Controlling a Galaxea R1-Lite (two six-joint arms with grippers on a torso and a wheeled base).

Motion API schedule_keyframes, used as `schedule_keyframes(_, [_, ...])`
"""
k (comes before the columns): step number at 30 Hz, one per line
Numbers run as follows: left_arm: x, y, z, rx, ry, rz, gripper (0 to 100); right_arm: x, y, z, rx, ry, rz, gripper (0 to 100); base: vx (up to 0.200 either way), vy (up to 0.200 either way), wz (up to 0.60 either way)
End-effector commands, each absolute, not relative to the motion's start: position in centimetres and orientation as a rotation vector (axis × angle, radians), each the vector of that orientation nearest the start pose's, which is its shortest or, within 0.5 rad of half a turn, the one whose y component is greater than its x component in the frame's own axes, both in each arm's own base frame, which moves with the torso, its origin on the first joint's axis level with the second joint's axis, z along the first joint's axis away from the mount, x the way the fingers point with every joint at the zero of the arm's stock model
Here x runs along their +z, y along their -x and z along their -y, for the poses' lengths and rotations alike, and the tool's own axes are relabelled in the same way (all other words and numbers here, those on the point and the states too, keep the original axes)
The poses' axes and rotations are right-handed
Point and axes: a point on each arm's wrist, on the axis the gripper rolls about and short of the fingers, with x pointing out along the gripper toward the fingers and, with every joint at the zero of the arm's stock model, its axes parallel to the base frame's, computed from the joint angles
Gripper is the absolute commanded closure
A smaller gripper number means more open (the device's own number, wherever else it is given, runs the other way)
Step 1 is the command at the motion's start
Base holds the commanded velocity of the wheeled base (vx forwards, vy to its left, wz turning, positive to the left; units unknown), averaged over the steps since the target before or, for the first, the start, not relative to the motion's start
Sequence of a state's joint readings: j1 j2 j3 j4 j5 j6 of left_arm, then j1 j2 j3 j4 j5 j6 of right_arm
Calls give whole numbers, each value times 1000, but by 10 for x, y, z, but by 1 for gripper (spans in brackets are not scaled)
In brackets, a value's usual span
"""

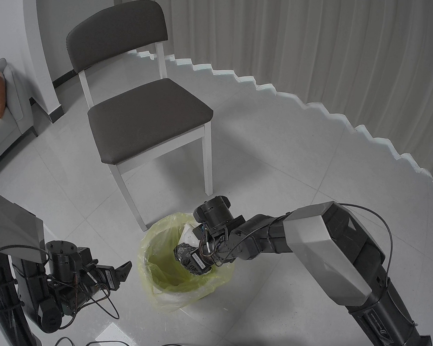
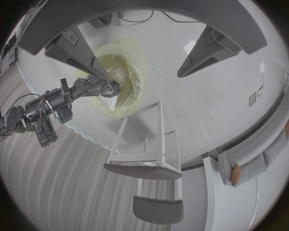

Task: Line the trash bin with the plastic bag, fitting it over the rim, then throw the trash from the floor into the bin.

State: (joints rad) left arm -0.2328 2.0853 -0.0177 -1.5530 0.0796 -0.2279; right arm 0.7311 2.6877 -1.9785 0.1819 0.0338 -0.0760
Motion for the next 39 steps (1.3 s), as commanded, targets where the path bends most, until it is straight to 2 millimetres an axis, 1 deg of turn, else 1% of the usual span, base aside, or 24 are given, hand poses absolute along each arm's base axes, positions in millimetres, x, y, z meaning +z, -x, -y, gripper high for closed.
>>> schedule_keyframes(1, [24,-213,49,-93,145,-509,0,9,-363,-366,801,392,-801,100,0,0,0])
schedule_keyframes(2, [24,-213,49,-93,145,-509,0,9,-363,-366,801,392,-801,100,0,0,0])
schedule_keyframes(3, [25,-211,49,-95,145,-507,0,9,-355,-374,822,401,-798,100,0,0,0])
schedule_keyframes(5, [26,-211,48,-95,146,-503,0,8,-349,-379,833,407,-800,100,0,0,0])
schedule_keyframes(8, [28,-210,48,-94,151,-495,0,3,-343,-383,838,424,-808,100,0,0,0])
schedule_keyframes(10, [28,-210,48,-91,159,-492,0,0,-342,-384,834,429,-813,100,0,0,0])
schedule_keyframes(13, [29,-210,48,-87,159,-487,0,-4,-348,-379,820,425,-819,100,0,0,0])
schedule_keyframes(15, [29,-210,48,-86,159,-489,0,-9,-356,-373,799,417,-827,100,0,0,0])
schedule_keyframes(16, [29,-210,48,-86,159,-489,0,-9,-356,-373,799,417,-827,100,0,0,0])
schedule_keyframes(19, [29,-210,50,-94,157,-489,0,-15,-371,-362,767,401,-831,100,0,0,0])
schedule_keyframes(20, [29,-210,50,-94,157,-489,0,-16,-372,-361,765,401,-831,100,0,0,0])
schedule_keyframes(23, [28,-210,51,-97,156,-494,0,-26,-377,-355,749,403,-859,100,0,0,0])
schedule_keyframes(26, [27,-210,51,-97,156,-497,0,-27,-378,-354,746,404,-860,100,0,0,0])
schedule_keyframes(27, [27,-210,51,-97,156,-497,0,-27,-378,-354,747,403,-858,0,0,0,0])
schedule_keyframes(31, [27,-210,50,-94,156,-498,0,-26,-378,-355,748,399,-857,0,0,0,0])
schedule_keyframes(38, [26,-210,51,-91,170,-502,0,-16,-378,-355,738,369,-841,0,0,0,0])
schedule_keyframes(39, [26,-210,51,-91,174,-504,0,-7,-379,-355,736,359,-828,0,0,0,0])
